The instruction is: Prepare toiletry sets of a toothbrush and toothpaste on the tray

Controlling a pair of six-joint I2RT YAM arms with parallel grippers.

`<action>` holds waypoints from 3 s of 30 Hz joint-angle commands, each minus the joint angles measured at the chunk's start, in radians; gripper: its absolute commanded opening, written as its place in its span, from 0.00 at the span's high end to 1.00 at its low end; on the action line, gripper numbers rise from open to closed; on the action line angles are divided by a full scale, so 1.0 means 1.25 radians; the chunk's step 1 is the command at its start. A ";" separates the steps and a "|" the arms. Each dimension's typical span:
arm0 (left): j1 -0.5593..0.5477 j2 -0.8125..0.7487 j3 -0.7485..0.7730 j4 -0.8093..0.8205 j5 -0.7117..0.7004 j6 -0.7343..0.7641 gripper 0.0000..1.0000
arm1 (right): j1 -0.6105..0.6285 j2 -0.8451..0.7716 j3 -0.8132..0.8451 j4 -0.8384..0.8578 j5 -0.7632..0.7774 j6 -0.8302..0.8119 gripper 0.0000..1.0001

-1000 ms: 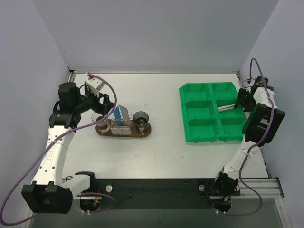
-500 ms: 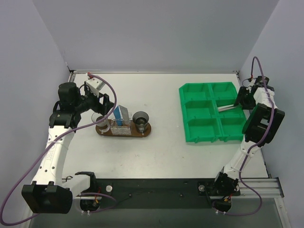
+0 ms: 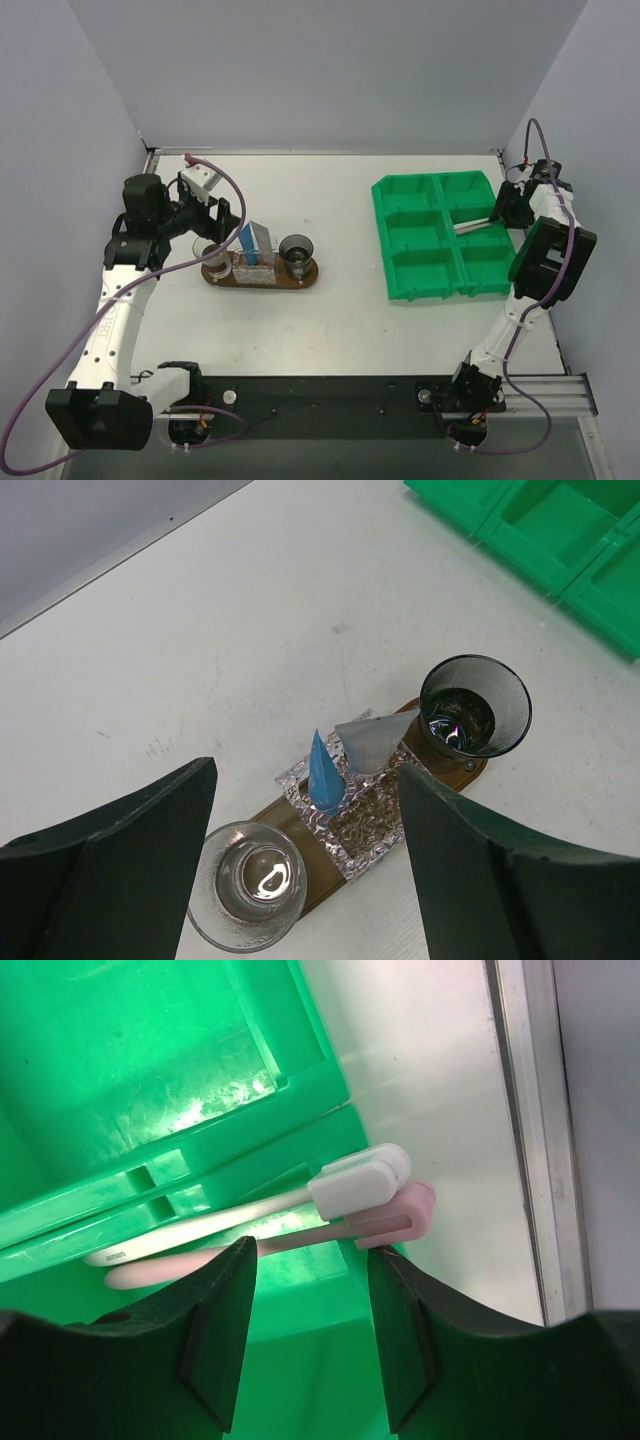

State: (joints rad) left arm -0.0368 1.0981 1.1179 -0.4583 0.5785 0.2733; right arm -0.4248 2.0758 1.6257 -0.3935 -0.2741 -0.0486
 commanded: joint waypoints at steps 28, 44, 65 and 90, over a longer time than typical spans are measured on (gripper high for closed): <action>0.004 -0.016 -0.018 0.040 0.001 0.016 0.16 | 0.013 -0.037 -0.067 0.063 -0.008 0.039 0.64; 0.002 -0.007 -0.012 0.040 0.002 0.013 0.16 | 0.013 -0.119 -0.136 0.147 0.000 0.070 0.84; 0.002 -0.003 -0.016 0.054 0.006 0.013 0.17 | 0.013 -0.204 -0.151 0.159 -0.009 0.105 0.96; -0.021 0.043 -0.008 0.120 0.083 -0.036 0.16 | 0.150 -0.400 -0.142 0.153 -0.172 0.148 1.00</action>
State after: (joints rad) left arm -0.0525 1.1431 1.0893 -0.3763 0.6456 0.2394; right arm -0.2577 1.6119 1.4467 -0.1982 -0.4664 0.1375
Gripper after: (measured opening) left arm 0.835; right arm 0.026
